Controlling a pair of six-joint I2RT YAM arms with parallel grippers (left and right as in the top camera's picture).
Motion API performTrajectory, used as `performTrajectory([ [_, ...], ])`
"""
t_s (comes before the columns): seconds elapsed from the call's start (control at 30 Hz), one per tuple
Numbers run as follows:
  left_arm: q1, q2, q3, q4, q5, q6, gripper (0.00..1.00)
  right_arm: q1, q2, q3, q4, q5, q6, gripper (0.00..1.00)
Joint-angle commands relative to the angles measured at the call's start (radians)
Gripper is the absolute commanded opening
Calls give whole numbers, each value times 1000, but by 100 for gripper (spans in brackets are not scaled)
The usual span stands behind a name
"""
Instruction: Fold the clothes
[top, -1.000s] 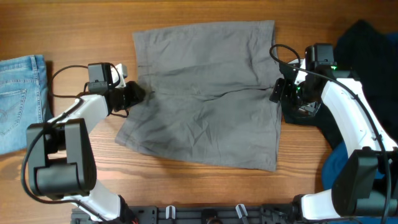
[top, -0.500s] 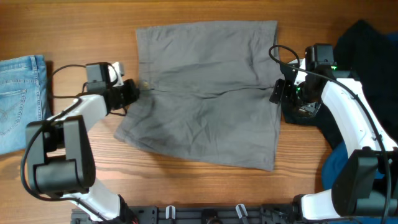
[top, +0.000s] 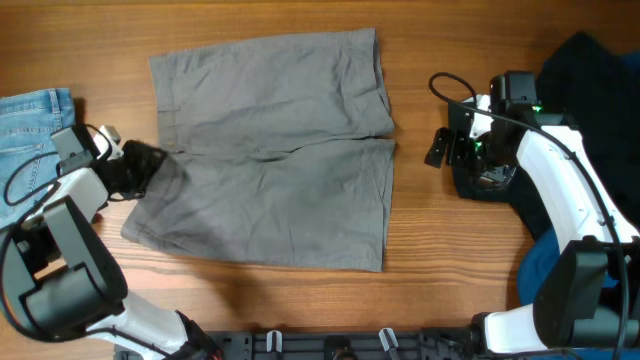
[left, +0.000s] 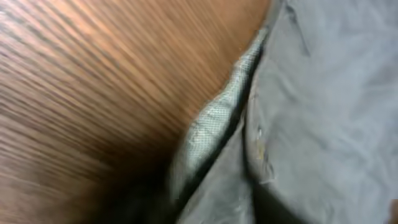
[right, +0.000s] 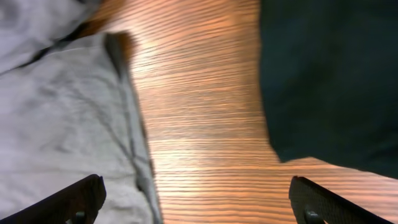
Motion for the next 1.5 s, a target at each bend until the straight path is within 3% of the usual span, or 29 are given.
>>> performTrajectory([
  [0.0, -6, -21, -5, -55, 22, -2, 100, 8, 13, -12, 6, -87, -21, 100],
  [0.2, -6, -150, -5, -107, -75, -2, 100, 8, 13, -13, -30, -64, 114, 99],
  [0.37, -20, -323, -5, -281, -165, -13, 100, 9, 13, -13, -40, -65, 326, 99],
  [0.6, -47, -432, -5, -615, -187, -130, 100, 107, 12, -20, -90, -64, 456, 100],
  [0.83, -18, -432, -10, -828, -197, -274, 100, 251, -24, -206, -30, -117, 629, 100],
  [1.03, 34, -432, -12, -864, -360, -389, 100, 330, -109, -391, 84, -241, 732, 99],
  [1.27, 43, -432, -59, -818, -426, -473, 100, 471, -172, -457, 140, -236, 861, 99],
  [1.33, 43, -432, -90, -786, -440, -504, 100, 502, -171, -457, 161, -220, 894, 96],
  [1.47, 43, -432, -148, -709, -439, -518, 100, 536, -171, -457, 172, -198, 950, 80],
])
